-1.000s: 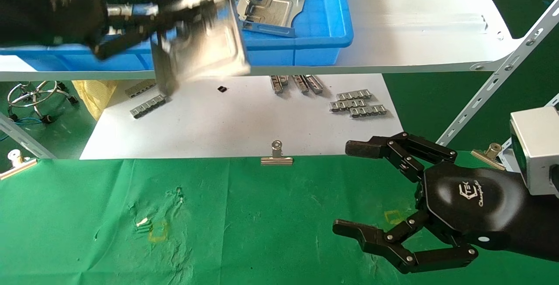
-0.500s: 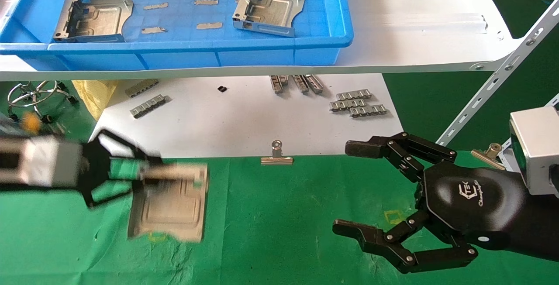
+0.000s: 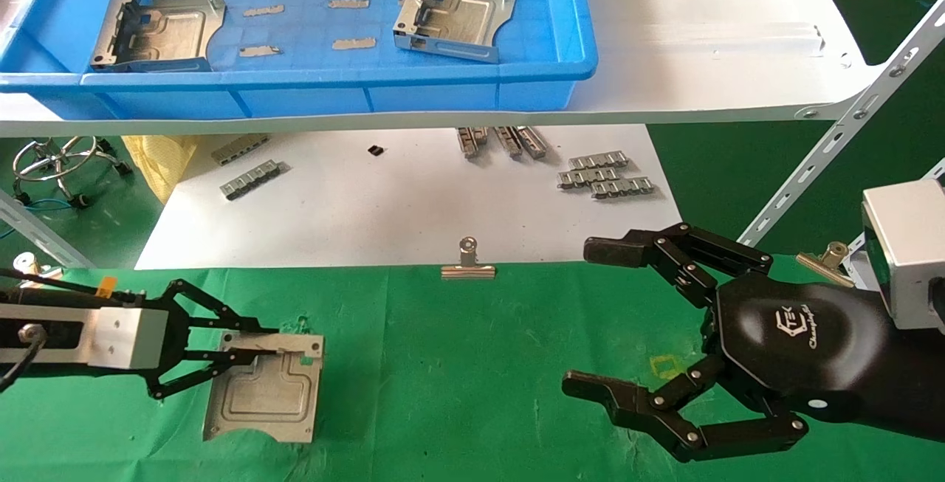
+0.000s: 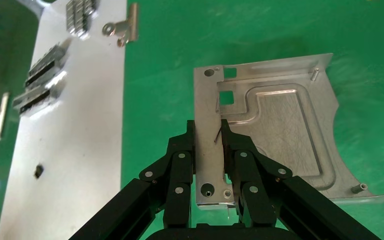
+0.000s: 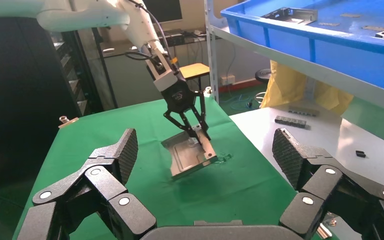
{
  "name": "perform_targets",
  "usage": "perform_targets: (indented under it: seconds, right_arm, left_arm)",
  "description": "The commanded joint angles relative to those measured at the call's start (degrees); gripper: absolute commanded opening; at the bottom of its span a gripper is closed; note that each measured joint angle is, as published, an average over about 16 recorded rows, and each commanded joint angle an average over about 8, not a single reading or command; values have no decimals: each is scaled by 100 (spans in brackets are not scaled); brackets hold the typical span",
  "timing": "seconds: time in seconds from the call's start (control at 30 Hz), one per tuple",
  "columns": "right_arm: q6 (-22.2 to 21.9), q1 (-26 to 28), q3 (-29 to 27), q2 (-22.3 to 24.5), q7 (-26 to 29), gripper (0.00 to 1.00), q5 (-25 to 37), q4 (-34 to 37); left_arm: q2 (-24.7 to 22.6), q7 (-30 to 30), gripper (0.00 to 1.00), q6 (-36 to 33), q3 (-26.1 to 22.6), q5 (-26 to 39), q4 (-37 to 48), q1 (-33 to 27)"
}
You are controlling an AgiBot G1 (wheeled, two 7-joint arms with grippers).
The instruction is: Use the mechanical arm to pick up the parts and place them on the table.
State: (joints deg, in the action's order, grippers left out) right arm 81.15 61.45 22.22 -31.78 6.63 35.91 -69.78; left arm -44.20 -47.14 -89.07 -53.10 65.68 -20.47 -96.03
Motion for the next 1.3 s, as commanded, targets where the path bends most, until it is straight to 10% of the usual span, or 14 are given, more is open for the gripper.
perform_targets:
  seconds: [0.03,0.2,1.3]
  right_arm:
    - [0,0,0,0,0,100,0,0]
    - [0,0,0,0,0,100,0,0]
    - [-2,-1,0,1,0,100,0,1]
  left_arm:
    - [-64,-125,79,20,-26,21,214,0]
    - [-201,-310,100,112,-86,124,584,-63]
    - [-280,1005,100,-251,242,-813,1234,178]
